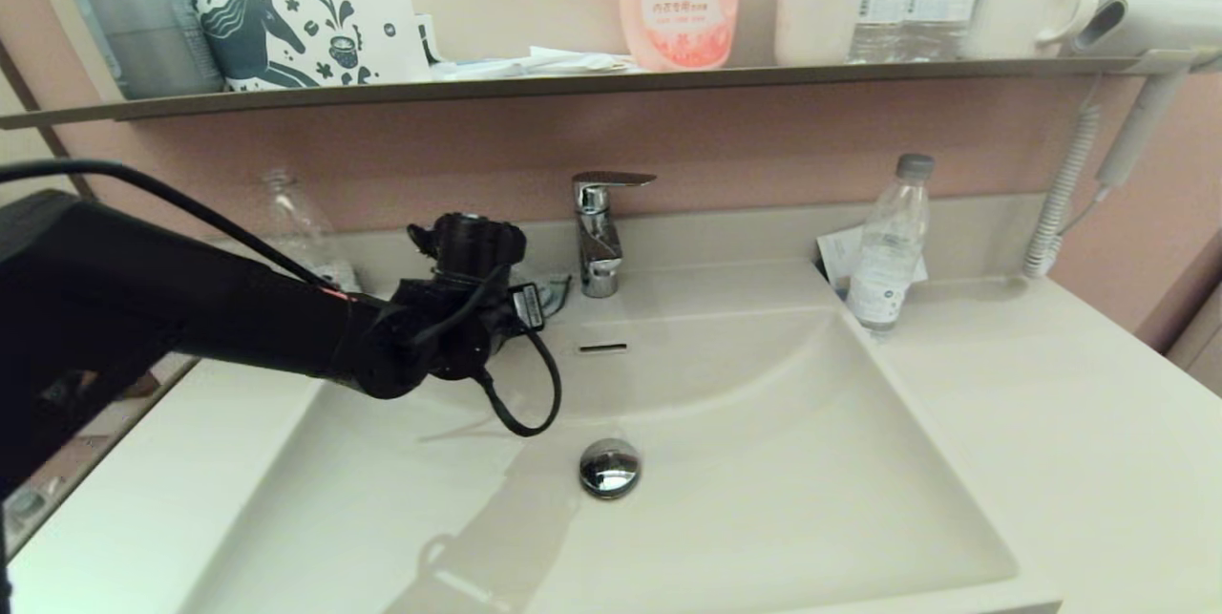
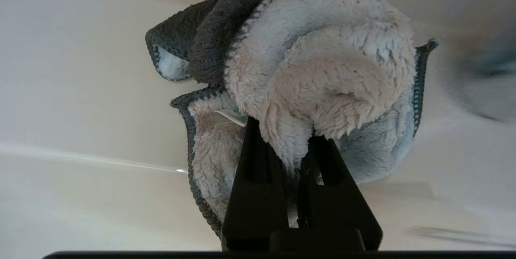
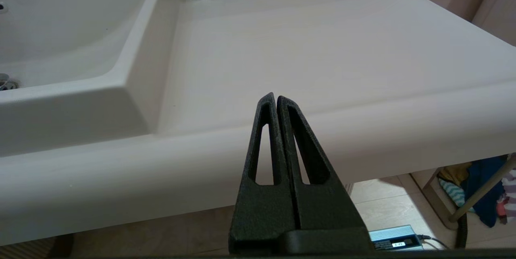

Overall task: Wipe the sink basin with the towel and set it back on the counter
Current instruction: Wipe the sink

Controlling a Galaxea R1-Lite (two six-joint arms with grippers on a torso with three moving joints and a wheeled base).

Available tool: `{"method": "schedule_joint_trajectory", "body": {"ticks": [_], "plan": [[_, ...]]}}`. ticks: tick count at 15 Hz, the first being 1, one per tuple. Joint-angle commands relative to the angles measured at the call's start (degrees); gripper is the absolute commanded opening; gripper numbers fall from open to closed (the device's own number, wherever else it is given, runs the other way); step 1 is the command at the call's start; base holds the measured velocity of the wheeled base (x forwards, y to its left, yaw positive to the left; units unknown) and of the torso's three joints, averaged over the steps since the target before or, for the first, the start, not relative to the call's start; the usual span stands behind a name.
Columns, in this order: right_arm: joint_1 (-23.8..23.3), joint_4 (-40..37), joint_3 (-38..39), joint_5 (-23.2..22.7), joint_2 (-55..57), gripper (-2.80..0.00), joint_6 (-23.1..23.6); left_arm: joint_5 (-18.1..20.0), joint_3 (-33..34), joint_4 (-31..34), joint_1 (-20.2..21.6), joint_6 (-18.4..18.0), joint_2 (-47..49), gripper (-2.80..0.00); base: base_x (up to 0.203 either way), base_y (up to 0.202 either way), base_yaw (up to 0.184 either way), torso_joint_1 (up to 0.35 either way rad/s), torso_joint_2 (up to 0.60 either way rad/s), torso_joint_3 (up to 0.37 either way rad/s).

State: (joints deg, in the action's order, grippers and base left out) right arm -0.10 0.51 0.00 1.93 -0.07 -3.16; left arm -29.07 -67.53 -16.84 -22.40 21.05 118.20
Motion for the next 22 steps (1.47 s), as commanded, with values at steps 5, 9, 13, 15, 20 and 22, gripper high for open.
{"method": "schedule_joint_trajectory", "body": {"ticks": [5, 9, 13, 15, 20, 22], "plan": [[0.01, 0.02, 0.00, 0.01, 0.07, -2.80, -0.01, 5.26, 5.63, 0.35, 11.75, -3.88, -6.67, -2.80, 0.000, 0.000, 0.000, 0.000, 0.00, 0.000], [0.01, 0.02, 0.00, 0.01, 0.07, -2.80, -0.01, 6.13, 5.61, 0.41, 13.22, -5.53, -8.33, -2.80, 0.000, 0.000, 0.000, 0.000, 0.00, 0.000], [0.01, 0.02, 0.00, 0.01, 0.07, -2.80, -0.01, 4.03, 5.13, 0.37, 6.58, -5.34, -7.63, -2.80, 0.000, 0.000, 0.000, 0.000, 0.00, 0.000], [0.01, 0.02, 0.00, 0.01, 0.07, -2.80, -0.01, 1.15, 3.57, 0.37, 2.58, -5.13, -5.78, -2.80, 0.000, 0.000, 0.000, 0.000, 0.00, 0.000], [0.01, 0.02, 0.00, 0.01, 0.07, -2.80, -0.01, -5.92, -5.62, 1.43, -8.56, -4.95, 0.34, -2.80, 0.000, 0.000, 0.000, 0.000, 0.00, 0.000], [0.01, 0.02, 0.00, 0.01, 0.07, -2.80, -0.01, -7.20, -8.89, 4.24, -11.05, -4.78, 1.33, -2.80, 0.000, 0.000, 0.000, 0.000, 0.00, 0.000]]}}
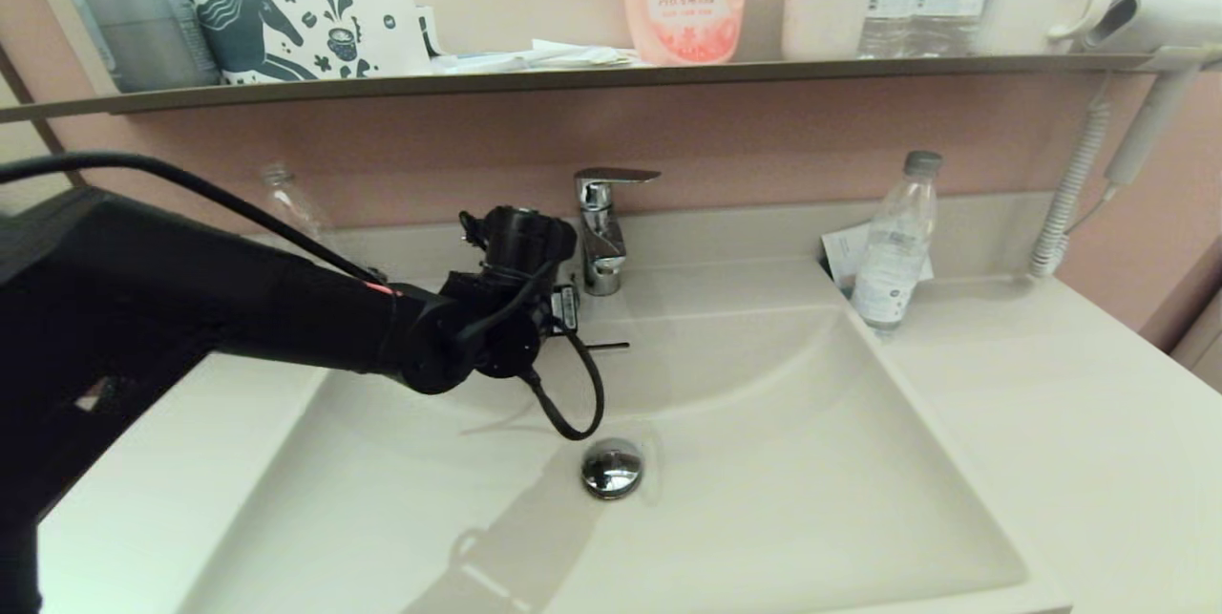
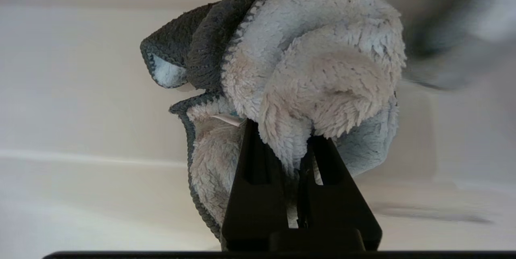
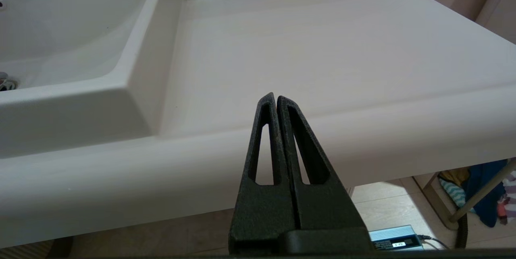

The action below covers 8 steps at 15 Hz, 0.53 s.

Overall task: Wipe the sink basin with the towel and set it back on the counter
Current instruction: Wipe the sink

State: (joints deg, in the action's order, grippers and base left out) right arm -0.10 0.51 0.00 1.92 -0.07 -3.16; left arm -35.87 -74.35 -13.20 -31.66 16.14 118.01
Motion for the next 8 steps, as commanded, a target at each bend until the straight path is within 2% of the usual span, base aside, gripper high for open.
{"method": "schedule_joint_trajectory", "body": {"ticks": [1, 6, 8], "plan": [[0.01, 0.02, 0.00, 0.02, 0.07, -2.80, -0.01, -0.82, -3.13, 1.57, -2.67, 0.39, 1.81, -2.80, 0.000, 0.000, 0.000, 0.000, 0.00, 0.000], [0.01, 0.02, 0.00, 0.02, 0.07, -2.80, -0.01, -1.33, -0.46, 1.84, -2.32, 1.93, -0.34, -2.80, 0.000, 0.000, 0.000, 0.000, 0.00, 0.000], [0.01, 0.02, 0.00, 0.02, 0.07, -2.80, -0.01, -1.04, 1.47, 1.62, 0.35, 2.14, -2.04, -2.80, 0.000, 0.000, 0.000, 0.000, 0.00, 0.000]]}}
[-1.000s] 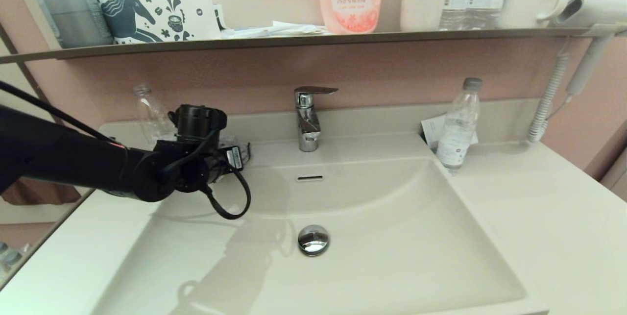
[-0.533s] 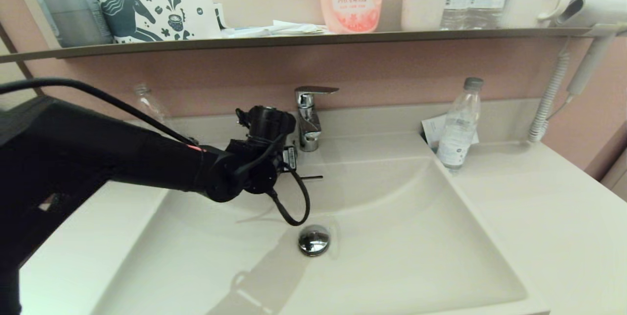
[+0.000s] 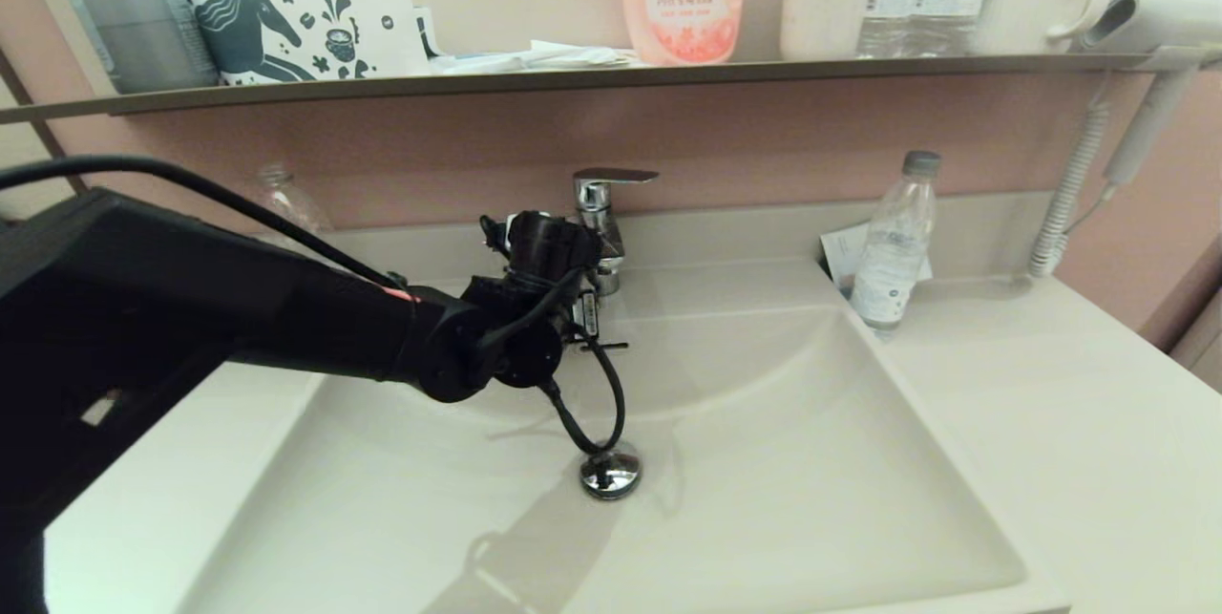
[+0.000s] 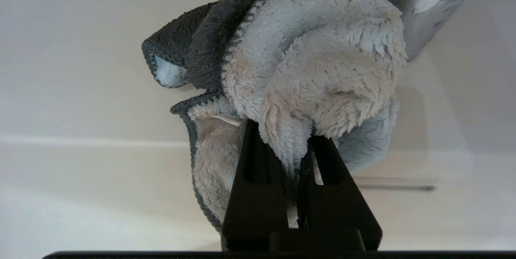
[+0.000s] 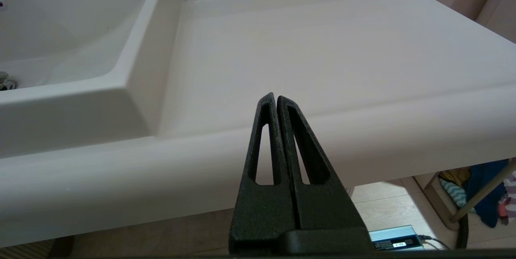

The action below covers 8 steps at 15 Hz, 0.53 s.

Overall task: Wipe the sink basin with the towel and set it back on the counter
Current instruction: Wipe the sink

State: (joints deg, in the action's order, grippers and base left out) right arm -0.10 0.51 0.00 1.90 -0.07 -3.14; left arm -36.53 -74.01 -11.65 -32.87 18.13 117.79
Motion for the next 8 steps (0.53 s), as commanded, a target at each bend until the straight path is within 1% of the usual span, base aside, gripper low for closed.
{"method": "schedule_joint_trajectory", "body": {"ticks": [1, 4, 5, 8], "plan": [[0.01, 0.02, 0.00, 0.03, 0.07, -2.80, -0.02, 0.05, 1.81, 0.12, 3.47, 0.11, -2.76, -2.80, 0.000, 0.000, 0.000, 0.000, 0.00, 0.000], [0.01, 0.02, 0.00, 0.03, 0.07, -2.80, -0.02, 3.66, 6.11, 0.30, 9.31, -0.49, -7.81, -2.80, 0.000, 0.000, 0.000, 0.000, 0.00, 0.000], [0.01, 0.02, 0.00, 0.03, 0.07, -2.80, -0.02, 4.98, 7.32, 0.30, 11.69, -1.24, -9.19, -2.80, 0.000, 0.000, 0.000, 0.000, 0.00, 0.000], [0.01, 0.02, 0.00, 0.03, 0.07, -2.80, -0.02, 8.82, 10.59, 0.01, 20.41, -4.25, -11.94, -2.80, 0.000, 0.000, 0.000, 0.000, 0.00, 0.000]]}}
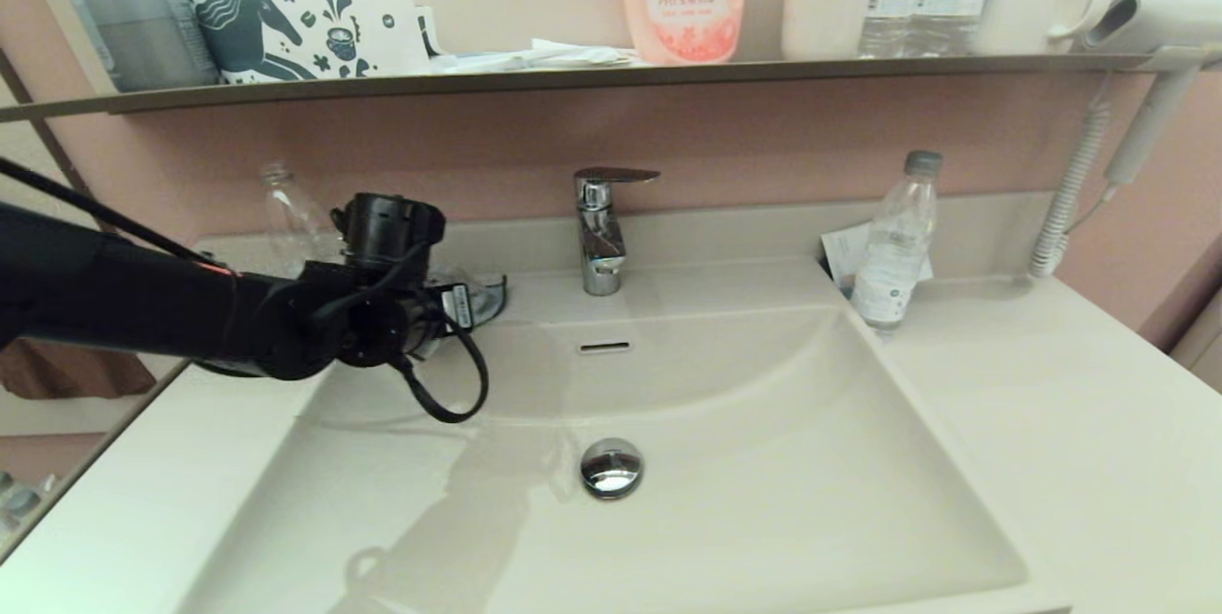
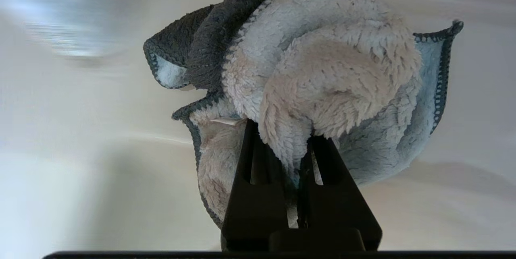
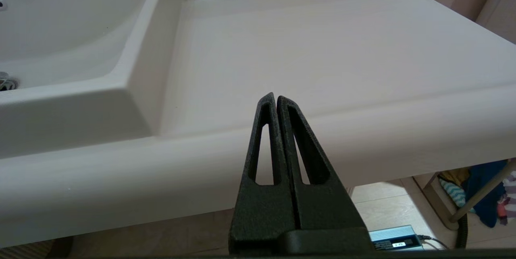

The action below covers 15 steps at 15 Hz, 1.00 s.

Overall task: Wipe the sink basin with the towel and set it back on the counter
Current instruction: Wipe the sink

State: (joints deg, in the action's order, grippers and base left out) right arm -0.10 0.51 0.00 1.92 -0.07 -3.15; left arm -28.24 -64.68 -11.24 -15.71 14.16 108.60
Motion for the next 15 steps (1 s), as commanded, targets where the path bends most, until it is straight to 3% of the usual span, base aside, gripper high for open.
{"method": "schedule_joint_trajectory", "body": {"ticks": [1, 3, 5, 8, 11, 13, 15], "plan": [[0.01, 0.02, 0.00, 0.01, 0.07, -2.80, -0.01, 2.11, 2.26, -0.47, 5.94, -1.38, -4.02, -2.80, 0.000, 0.000, 0.000, 0.000, 0.00, 0.000], [0.01, 0.02, 0.00, 0.01, 0.07, -2.80, -0.01, 3.66, 3.20, -0.15, 8.06, -3.10, -7.26, -2.80, 0.000, 0.000, 0.000, 0.000, 0.00, 0.000], [0.01, 0.02, 0.00, 0.01, 0.07, -2.80, -0.01, 3.39, 3.49, 2.47, 7.67, -3.67, -11.05, -2.80, 0.000, 0.000, 0.000, 0.000, 0.00, 0.000], [0.01, 0.02, 0.00, 0.01, 0.07, -2.80, -0.01, 3.06, 2.95, 15.59, 4.82, -4.42, -20.68, -2.80, 0.000, 0.000, 0.000, 0.000, 0.00, 0.000], [0.01, 0.02, 0.00, 0.01, 0.07, -2.80, -0.01, 0.07, 1.22, 31.51, 3.40, -4.72, -30.92, -2.80, 0.000, 0.000, 0.000, 0.000, 0.00, 0.000], [0.01, 0.02, 0.00, 0.01, 0.07, -2.80, -0.01, -1.26, 0.34, 40.37, 7.93, -6.24, -35.70, -2.80, 0.000, 0.000, 0.000, 0.000, 0.00, 0.000], [0.01, 0.02, 0.00, 0.01, 0.07, -2.80, -0.01, -0.54, 0.84, 43.54, 16.85, -8.80, -37.92, -2.80, 0.000, 0.000, 0.000, 0.000, 0.00, 0.000]]}}
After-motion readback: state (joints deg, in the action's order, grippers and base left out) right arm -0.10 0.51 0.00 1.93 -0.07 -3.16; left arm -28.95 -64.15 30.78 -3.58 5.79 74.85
